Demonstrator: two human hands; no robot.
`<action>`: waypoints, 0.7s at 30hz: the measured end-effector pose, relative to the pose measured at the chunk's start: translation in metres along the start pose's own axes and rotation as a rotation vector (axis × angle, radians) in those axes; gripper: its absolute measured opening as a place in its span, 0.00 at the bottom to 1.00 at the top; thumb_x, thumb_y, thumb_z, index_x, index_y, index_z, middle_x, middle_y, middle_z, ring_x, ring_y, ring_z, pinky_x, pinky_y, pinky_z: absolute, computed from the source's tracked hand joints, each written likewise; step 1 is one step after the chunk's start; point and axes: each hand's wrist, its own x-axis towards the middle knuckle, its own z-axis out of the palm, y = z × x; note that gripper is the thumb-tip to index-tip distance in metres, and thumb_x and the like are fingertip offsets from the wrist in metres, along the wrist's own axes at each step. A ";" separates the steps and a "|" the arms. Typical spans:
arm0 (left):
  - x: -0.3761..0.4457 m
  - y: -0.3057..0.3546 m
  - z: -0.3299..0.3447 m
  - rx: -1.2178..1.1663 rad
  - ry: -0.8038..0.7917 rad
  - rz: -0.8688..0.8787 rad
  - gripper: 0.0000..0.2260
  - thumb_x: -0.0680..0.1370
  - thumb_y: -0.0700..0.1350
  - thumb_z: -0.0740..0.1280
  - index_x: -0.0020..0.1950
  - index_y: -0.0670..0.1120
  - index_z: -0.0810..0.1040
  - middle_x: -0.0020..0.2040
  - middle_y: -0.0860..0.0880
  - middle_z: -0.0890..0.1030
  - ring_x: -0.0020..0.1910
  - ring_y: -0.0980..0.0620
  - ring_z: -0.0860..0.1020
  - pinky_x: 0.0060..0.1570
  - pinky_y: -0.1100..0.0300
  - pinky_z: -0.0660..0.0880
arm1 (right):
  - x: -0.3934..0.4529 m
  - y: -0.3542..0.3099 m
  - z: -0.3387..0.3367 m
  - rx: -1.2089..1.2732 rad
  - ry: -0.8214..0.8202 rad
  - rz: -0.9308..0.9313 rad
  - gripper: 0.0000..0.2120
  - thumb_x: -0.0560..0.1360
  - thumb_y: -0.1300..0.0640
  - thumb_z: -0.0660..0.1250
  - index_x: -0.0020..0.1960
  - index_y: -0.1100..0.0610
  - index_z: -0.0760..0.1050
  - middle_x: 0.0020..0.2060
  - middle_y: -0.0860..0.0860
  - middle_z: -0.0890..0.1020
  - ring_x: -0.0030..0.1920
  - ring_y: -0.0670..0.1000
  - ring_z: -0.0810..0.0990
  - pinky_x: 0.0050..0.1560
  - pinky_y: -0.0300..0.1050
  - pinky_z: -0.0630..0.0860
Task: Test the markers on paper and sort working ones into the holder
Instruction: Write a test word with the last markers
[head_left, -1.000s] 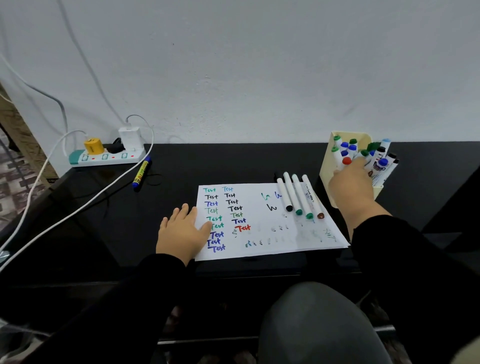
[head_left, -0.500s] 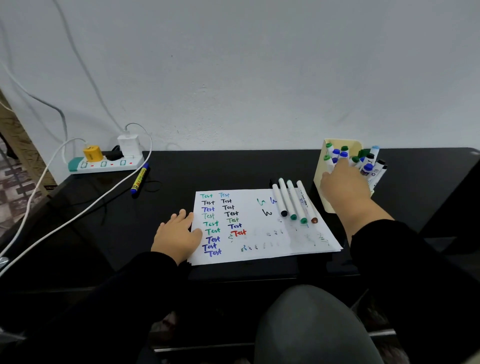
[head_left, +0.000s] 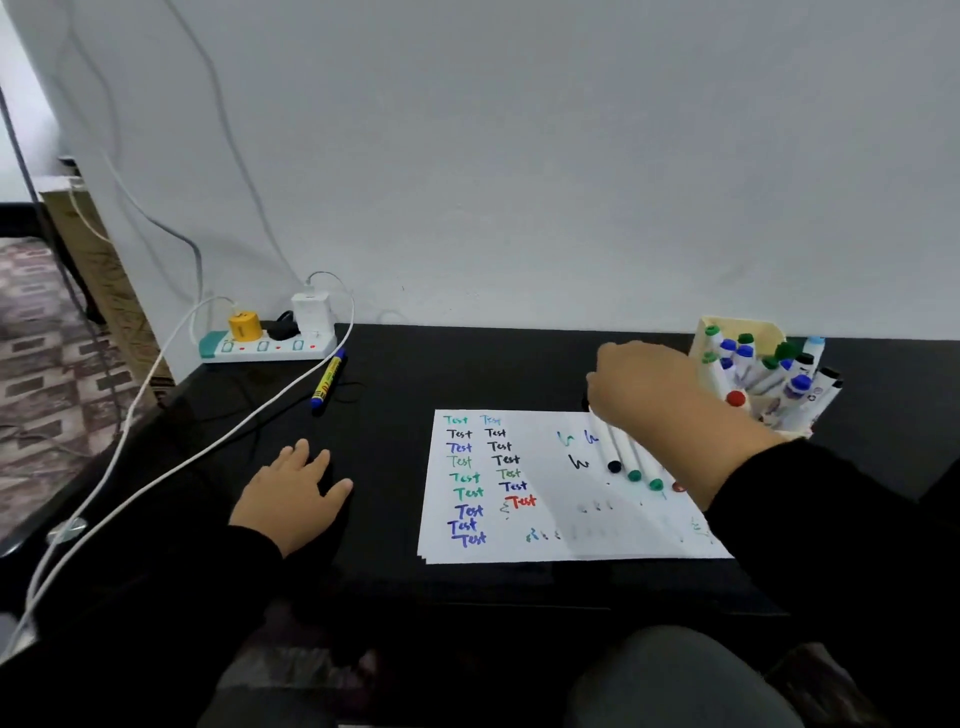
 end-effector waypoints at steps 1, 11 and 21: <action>-0.001 -0.003 0.002 -0.008 0.015 -0.004 0.29 0.80 0.61 0.49 0.77 0.48 0.52 0.77 0.45 0.49 0.76 0.47 0.49 0.73 0.52 0.52 | 0.002 -0.011 0.000 -0.016 0.001 -0.040 0.10 0.78 0.56 0.58 0.57 0.57 0.74 0.43 0.52 0.76 0.45 0.55 0.76 0.35 0.43 0.68; 0.002 -0.009 0.014 -0.113 0.085 -0.035 0.32 0.79 0.63 0.50 0.77 0.47 0.47 0.78 0.48 0.47 0.76 0.50 0.46 0.74 0.53 0.46 | 0.047 -0.143 0.016 0.113 -0.036 -0.402 0.11 0.79 0.51 0.59 0.59 0.55 0.69 0.45 0.52 0.75 0.45 0.53 0.74 0.38 0.47 0.68; 0.010 -0.016 0.023 -0.133 0.123 -0.060 0.34 0.78 0.64 0.49 0.77 0.48 0.44 0.77 0.49 0.40 0.76 0.53 0.40 0.73 0.55 0.40 | 0.113 -0.253 0.053 0.039 0.101 -0.857 0.25 0.79 0.61 0.56 0.74 0.49 0.59 0.64 0.57 0.69 0.63 0.58 0.68 0.51 0.50 0.69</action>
